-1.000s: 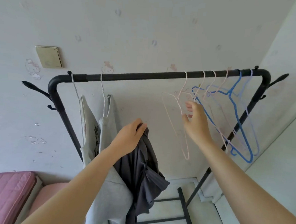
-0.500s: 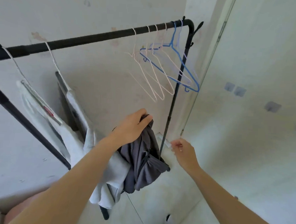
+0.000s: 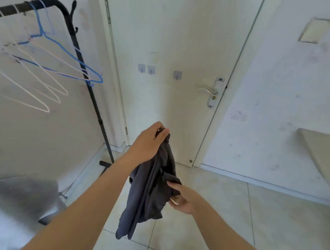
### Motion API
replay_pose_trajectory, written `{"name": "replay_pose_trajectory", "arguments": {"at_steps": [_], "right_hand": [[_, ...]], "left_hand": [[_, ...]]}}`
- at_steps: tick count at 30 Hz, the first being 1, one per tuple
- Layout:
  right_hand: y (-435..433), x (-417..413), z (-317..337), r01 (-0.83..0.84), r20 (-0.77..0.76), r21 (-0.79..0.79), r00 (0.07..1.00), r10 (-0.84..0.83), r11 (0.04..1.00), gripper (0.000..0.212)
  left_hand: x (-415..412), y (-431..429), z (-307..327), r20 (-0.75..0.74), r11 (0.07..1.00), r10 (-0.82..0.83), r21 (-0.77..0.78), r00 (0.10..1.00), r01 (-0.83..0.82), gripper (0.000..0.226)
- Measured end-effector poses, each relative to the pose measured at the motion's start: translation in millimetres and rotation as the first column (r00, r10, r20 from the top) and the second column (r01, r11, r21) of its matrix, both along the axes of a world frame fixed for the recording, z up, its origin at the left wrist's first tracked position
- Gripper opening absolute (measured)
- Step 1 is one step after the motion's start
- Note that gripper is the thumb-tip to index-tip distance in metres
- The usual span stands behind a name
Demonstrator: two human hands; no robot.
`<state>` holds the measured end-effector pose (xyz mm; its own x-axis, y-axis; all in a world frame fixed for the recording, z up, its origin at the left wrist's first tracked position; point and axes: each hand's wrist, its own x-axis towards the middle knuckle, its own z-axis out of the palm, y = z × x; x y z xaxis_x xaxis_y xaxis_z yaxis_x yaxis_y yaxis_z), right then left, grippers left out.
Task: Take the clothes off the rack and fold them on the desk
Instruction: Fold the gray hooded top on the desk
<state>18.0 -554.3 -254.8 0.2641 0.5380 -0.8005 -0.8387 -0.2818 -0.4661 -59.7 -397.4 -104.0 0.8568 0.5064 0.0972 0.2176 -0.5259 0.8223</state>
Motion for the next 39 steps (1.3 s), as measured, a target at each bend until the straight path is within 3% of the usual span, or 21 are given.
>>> {"name": "replay_pose_trajectory", "arguments": {"at_steps": [4,5,7,9,12,15,19,22,25,28,32,35,37,39], "right_hand": [[-72.9,62.1,22.0,0.226,0.125,0.064,0.964,-0.233,0.972,0.034],[-97.3,79.9,26.8,0.284,0.223,0.094,0.928,-0.298,0.954,0.032],[-151.0,114.2,43.4,0.389,0.54,0.12,0.746,-0.389,0.913,0.023],[-218.7,146.5,65.0,0.419,0.836,0.057,0.477,-0.273,0.906,0.021],[-290.9,180.1,86.3,0.364,0.979,-0.011,0.195,-0.064,0.931,0.025],[-379.3,211.9,102.7,0.411,0.998,-0.052,0.04,0.039,0.91,0.039],[-469.1,237.5,122.3,0.418,0.987,-0.096,-0.079,0.141,0.903,0.048],[-532.8,254.5,135.7,0.433,0.966,-0.169,-0.105,0.236,0.885,0.055],[-584.9,268.5,147.1,0.512,0.95,-0.175,-0.136,0.281,0.841,0.059],[-638.9,292.2,156.7,0.614,0.942,-0.191,-0.105,0.319,0.766,0.054],[-703.9,339.5,180.7,0.769,0.805,-0.42,0.072,0.588,0.481,0.036],[-742.2,387.4,207.3,0.859,0.716,-0.439,0.158,0.68,0.262,0.033],[-758.1,416.7,226.0,0.895,0.679,-0.418,0.193,0.708,0.157,0.035],[-771.6,448.6,244.5,0.908,0.719,-0.4,0.225,0.658,0.126,0.039]], "left_hand": [[49.3,-53.2,5.3,0.019,0.994,-0.085,-0.062,0.996,0.086,0.024],[62.8,-70.4,6.0,0.025,0.992,-0.104,-0.071,0.994,0.106,0.023],[89.7,-106.3,2.2,0.028,0.984,-0.134,-0.112,0.991,0.136,0.02],[122.4,-156.3,-6.7,-0.017,0.966,-0.211,-0.155,0.977,0.206,0.015],[152.5,-205.0,-16.2,-0.123,0.954,-0.279,-0.151,0.952,0.26,0.023],[197.3,-266.7,-15.6,-0.228,0.933,-0.354,-0.153,0.907,0.326,0.049],[250.6,-328.5,-11.2,-0.414,0.876,-0.475,-0.135,0.776,0.464,0.036],[298.8,-377.1,-3.9,-0.53,0.822,-0.498,-0.036,0.687,0.568,0.036],[345.1,-423.8,5.6,-0.414,0.784,-0.551,0.043,0.725,0.62,0.022],[396.2,-476.6,17.4,-0.262,0.738,-0.612,0.151,0.746,0.658,0.018],[472.9,-539.3,28.8,-0.135,0.679,-0.676,0.269,0.724,0.684,0.015],[542.3,-586.4,44.4,-0.077,0.613,-0.737,0.34,0.671,0.713,0.014],[582.1,-611.0,58.6,-0.053,0.577,-0.761,0.403,0.647,0.711,0.013],[620.9,-634.1,76.0,-0.022,0.569,-0.759,0.463,0.651,0.68,0.014]]}}
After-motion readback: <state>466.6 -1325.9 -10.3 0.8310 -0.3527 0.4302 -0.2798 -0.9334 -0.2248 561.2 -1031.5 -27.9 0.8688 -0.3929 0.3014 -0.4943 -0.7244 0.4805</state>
